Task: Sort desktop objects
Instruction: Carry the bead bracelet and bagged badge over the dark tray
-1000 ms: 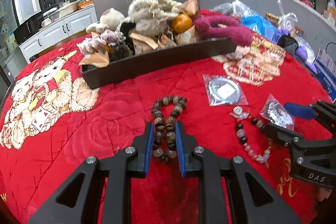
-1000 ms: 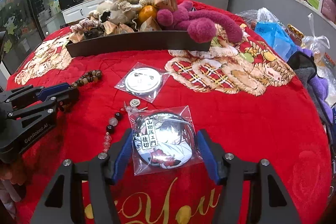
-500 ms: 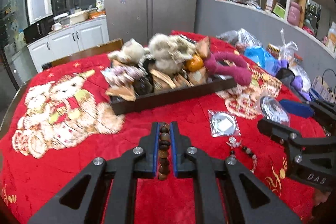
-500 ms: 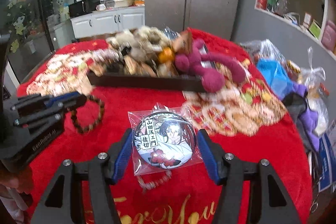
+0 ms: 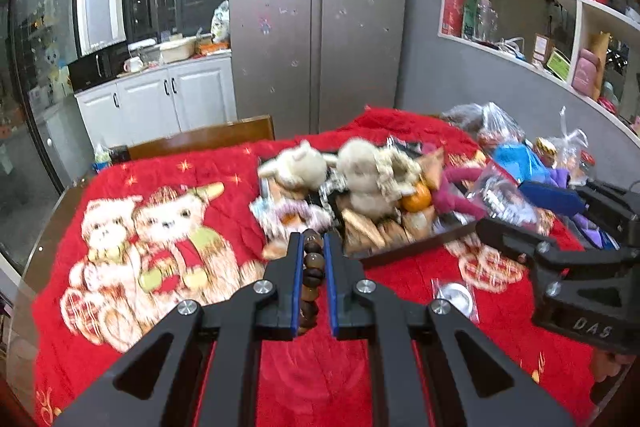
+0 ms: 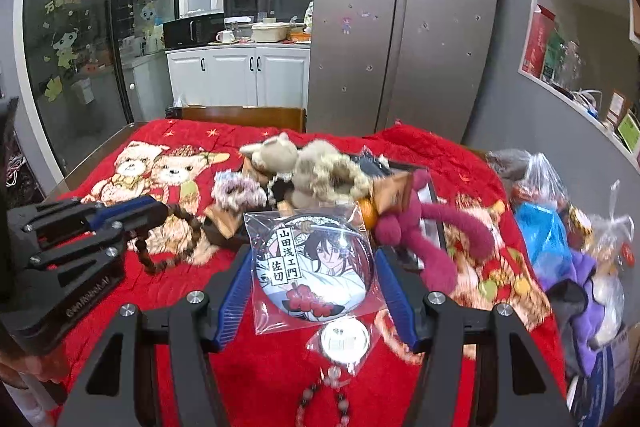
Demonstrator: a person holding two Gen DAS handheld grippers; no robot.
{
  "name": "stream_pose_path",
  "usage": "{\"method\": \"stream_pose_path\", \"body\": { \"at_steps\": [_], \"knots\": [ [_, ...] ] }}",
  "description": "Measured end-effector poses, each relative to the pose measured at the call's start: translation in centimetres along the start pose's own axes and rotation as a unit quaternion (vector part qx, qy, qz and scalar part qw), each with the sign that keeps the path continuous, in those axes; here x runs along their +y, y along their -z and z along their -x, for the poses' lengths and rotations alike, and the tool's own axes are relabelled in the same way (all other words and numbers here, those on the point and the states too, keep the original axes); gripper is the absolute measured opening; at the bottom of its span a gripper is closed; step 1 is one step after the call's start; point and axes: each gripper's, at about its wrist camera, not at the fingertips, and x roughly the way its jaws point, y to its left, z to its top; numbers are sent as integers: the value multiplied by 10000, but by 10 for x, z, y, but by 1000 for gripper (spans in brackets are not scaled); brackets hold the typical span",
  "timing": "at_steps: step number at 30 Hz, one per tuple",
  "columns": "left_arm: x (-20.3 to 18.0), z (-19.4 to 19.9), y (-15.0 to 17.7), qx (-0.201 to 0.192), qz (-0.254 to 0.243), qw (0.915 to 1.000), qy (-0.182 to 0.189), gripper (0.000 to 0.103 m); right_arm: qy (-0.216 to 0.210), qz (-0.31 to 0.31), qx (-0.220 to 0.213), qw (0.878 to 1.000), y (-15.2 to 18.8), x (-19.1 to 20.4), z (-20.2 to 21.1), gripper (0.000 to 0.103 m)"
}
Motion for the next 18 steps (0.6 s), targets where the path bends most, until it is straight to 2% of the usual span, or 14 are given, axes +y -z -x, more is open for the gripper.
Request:
{"method": "stream_pose_path", "body": {
  "at_steps": [6, 10, 18],
  "knots": [
    [-2, -22, -37, -62, -7, 10000, 44, 11, -69, 31, 23, 10000, -24, -8, -22, 62],
    [-7, -52, -59, -51, -3, 9999, 107, 11, -51, 44, 69, 10000, -37, -17, -43, 62],
    [-4, -110, -75, 119, 307, 9992, 246, 11, -16, -2, 240, 9997, -59, -39, -95, 62]
  ]
}}
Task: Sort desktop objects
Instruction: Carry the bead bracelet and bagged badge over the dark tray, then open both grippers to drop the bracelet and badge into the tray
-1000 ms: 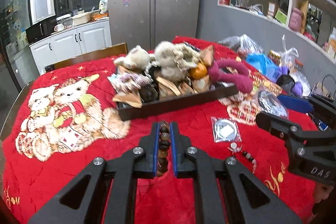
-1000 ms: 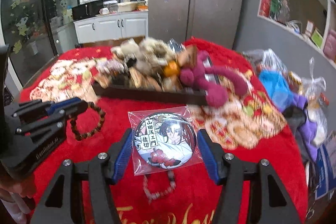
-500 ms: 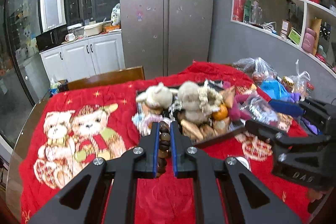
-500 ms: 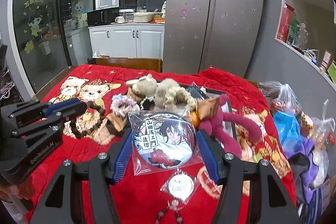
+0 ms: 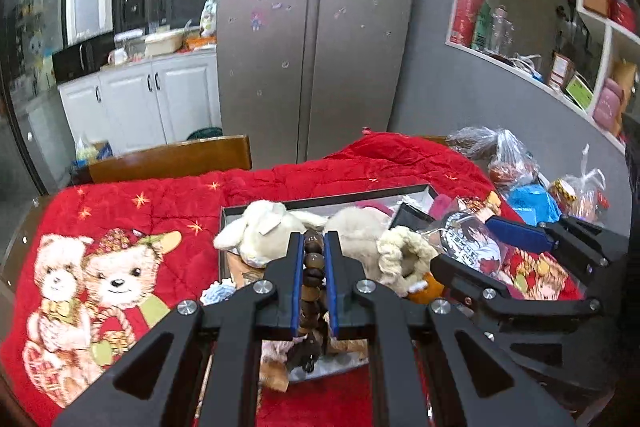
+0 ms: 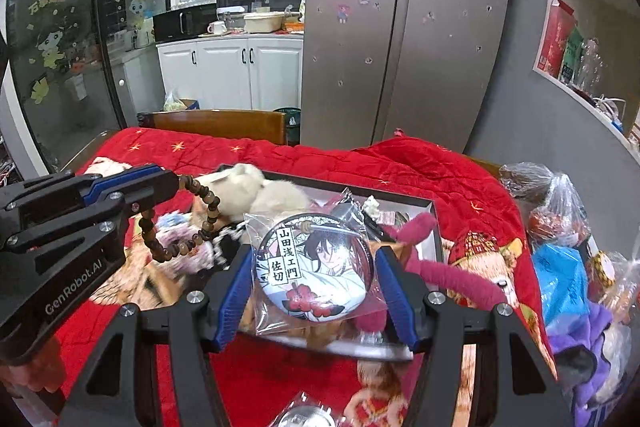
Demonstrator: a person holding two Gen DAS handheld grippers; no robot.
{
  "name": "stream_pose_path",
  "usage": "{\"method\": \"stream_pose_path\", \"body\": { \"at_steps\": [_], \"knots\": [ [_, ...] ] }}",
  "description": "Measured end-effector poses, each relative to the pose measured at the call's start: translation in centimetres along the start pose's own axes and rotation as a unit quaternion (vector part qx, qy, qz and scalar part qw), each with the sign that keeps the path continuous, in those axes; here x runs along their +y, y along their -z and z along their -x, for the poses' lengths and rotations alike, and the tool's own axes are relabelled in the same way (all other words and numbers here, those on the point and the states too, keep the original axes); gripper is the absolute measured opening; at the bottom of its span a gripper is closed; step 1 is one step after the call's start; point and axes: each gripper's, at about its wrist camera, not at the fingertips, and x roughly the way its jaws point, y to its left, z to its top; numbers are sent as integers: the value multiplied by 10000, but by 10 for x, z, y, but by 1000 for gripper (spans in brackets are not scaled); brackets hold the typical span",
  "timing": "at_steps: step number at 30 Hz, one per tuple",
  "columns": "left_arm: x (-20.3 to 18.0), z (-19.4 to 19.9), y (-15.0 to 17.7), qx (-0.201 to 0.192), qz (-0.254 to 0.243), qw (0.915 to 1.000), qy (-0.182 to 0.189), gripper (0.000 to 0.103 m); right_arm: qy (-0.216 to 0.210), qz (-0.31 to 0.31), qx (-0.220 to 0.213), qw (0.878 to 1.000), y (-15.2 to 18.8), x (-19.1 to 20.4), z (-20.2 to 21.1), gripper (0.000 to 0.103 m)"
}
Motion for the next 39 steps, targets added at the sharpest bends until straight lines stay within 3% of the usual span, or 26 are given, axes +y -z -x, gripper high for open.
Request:
{"method": "stream_pose_path", "body": {
  "at_steps": [11, 22, 26, 27, 29, 30, 31, 33, 39],
  "knots": [
    [22, -30, 8, 171, 18, 9991, -381, 11, 12, 61, 148, 9999, -4, -1, -38, 62],
    [29, -40, 7, 253, 6, 9983, -518, 11, -108, 149, 203, 9996, -6, 8, -48, 63],
    [29, -39, 7, 259, -63, 9971, -713, 11, -219, 169, 144, 9995, -6, 9, -48, 68],
    [30, -39, 7, 281, -74, 9969, -730, 18, -238, 177, 145, 9995, -7, 9, -48, 68],
    [31, -38, 6, 298, -44, 9967, -752, 47, -156, 187, 178, 9995, -8, 8, -48, 69],
    [31, -36, 6, 264, -26, 9966, -777, 73, -85, 189, 179, 9996, -8, 8, -48, 69],
    [32, -33, 5, 166, -12, 9964, -833, 87, -27, 187, 151, 9997, -8, 7, -46, 69],
    [32, -26, 4, -30, -14, 9956, -941, 90, -12, 121, 109, 9999, -9, 3, -44, 73],
    [35, -20, 0, 5, 23, 9959, -910, 98, -20, -118, -33, 9999, -12, -8, -33, 78]
  ]
}}
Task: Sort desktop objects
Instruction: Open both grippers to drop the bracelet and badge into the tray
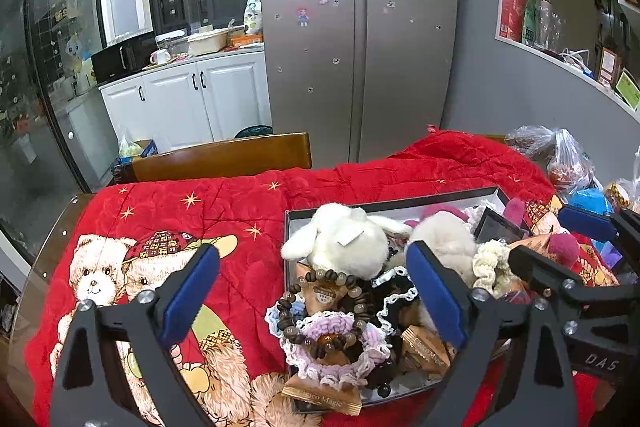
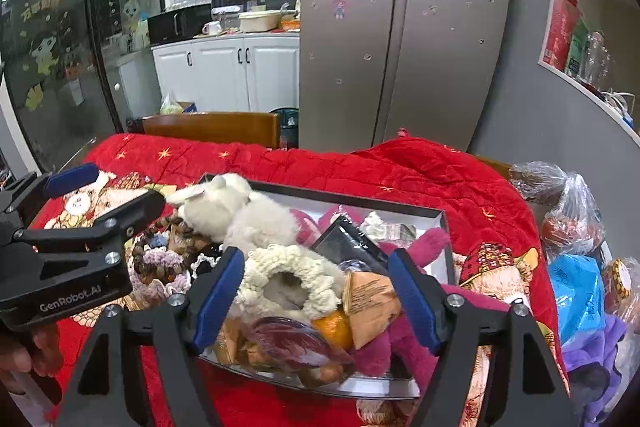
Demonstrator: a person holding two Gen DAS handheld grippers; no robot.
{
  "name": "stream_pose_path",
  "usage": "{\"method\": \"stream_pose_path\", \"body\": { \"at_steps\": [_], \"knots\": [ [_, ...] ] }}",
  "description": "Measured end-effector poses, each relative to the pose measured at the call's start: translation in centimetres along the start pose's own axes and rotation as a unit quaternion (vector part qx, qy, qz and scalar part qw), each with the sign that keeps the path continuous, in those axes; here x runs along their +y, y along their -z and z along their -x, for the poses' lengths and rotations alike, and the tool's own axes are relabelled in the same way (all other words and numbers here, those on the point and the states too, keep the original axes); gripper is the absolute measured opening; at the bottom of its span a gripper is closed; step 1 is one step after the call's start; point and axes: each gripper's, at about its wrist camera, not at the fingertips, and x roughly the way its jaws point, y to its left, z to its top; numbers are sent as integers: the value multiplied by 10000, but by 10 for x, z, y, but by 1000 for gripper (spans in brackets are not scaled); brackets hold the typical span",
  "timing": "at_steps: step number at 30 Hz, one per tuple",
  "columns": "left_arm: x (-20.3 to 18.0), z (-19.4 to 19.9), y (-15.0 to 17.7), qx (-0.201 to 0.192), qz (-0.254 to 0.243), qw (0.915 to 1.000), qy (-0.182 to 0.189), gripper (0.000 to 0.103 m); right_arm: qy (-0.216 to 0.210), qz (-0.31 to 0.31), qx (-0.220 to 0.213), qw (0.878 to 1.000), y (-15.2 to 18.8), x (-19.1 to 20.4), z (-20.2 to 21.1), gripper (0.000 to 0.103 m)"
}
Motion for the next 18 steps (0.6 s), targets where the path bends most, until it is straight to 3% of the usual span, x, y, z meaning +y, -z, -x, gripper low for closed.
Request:
{"method": "stream_pose_path", "body": {
  "at_steps": [12, 18],
  "knots": [
    [6, 10, -2, -51, 212, 9997, 90, 98, -24, -60, -91, 9999, -1, -2, 9, 78],
    [-1, 18, -2, 120, 197, 9993, 298, 98, -72, -110, -227, 9997, -3, -2, 22, 78]
  ]
}}
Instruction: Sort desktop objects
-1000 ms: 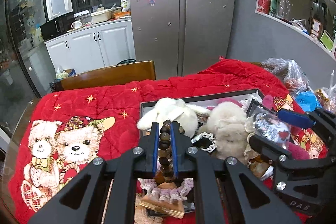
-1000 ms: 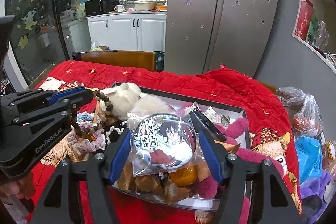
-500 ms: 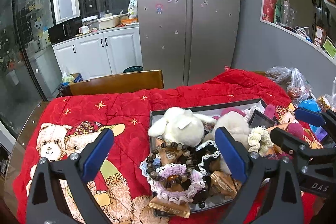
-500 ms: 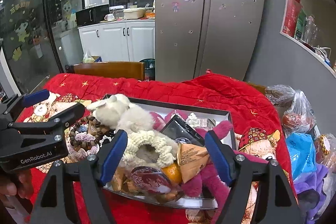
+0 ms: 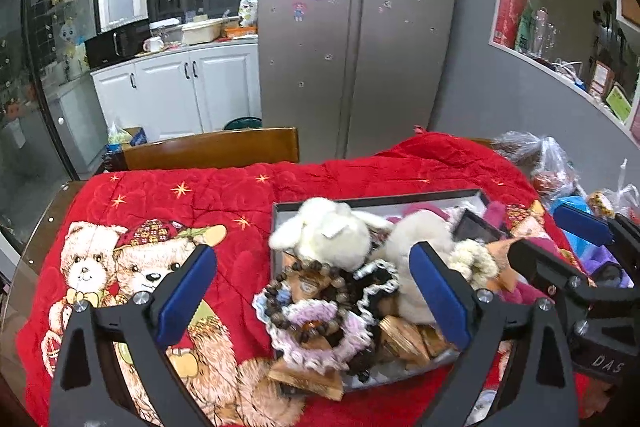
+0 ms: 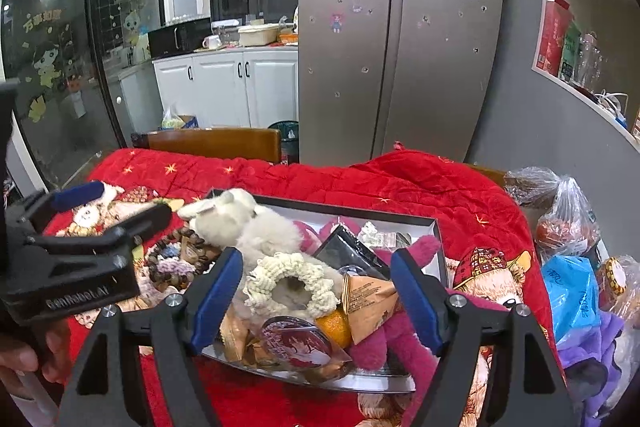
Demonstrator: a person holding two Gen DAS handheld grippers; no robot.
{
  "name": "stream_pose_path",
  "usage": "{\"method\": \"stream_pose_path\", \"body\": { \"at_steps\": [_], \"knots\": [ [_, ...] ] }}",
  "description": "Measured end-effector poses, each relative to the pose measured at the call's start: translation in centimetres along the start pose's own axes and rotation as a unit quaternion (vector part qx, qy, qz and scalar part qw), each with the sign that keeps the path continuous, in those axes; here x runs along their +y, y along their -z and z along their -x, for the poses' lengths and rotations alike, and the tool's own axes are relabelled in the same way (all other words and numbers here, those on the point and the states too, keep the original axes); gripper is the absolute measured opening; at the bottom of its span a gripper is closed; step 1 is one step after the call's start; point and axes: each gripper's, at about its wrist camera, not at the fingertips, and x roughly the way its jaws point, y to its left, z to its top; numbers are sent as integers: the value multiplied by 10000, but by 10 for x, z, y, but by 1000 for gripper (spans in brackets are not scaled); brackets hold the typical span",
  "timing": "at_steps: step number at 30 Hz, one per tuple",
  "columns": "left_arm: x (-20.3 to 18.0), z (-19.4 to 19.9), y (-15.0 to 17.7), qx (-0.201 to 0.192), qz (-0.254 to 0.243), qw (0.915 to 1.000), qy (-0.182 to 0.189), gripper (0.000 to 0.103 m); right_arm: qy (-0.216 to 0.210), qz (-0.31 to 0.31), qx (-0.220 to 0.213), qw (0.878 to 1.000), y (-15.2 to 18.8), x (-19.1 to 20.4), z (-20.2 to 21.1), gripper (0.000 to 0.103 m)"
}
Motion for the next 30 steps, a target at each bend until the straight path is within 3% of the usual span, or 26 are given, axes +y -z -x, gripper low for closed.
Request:
{"method": "stream_pose_path", "body": {
  "at_steps": [6, 12, 17, 23, 27, 30],
  "knots": [
    [-5, 47, 0, -108, 87, 9999, 84, 98, -155, -215, -259, 9993, -5, -1, 40, 78],
    [-5, 127, 7, -452, 188, 9988, 29, 103, -12, -152, -623, 9979, 1, 6, 120, 81],
    [-13, 195, 33, -661, 22, 9978, -95, 103, 66, -203, -846, 9962, 20, 19, 188, 82],
    [-22, 263, 101, -792, 126, 9955, -502, 103, 457, -203, -988, 9938, 71, 42, 246, 82],
    [-14, 292, 175, -719, 516, 9957, -274, 103, 450, -716, -1017, 9912, 128, 37, 271, 82],
    [-11, 309, 220, -575, 487, 9967, -291, 103, 598, -884, -831, 9908, 172, 30, 282, 82]
  ]
}}
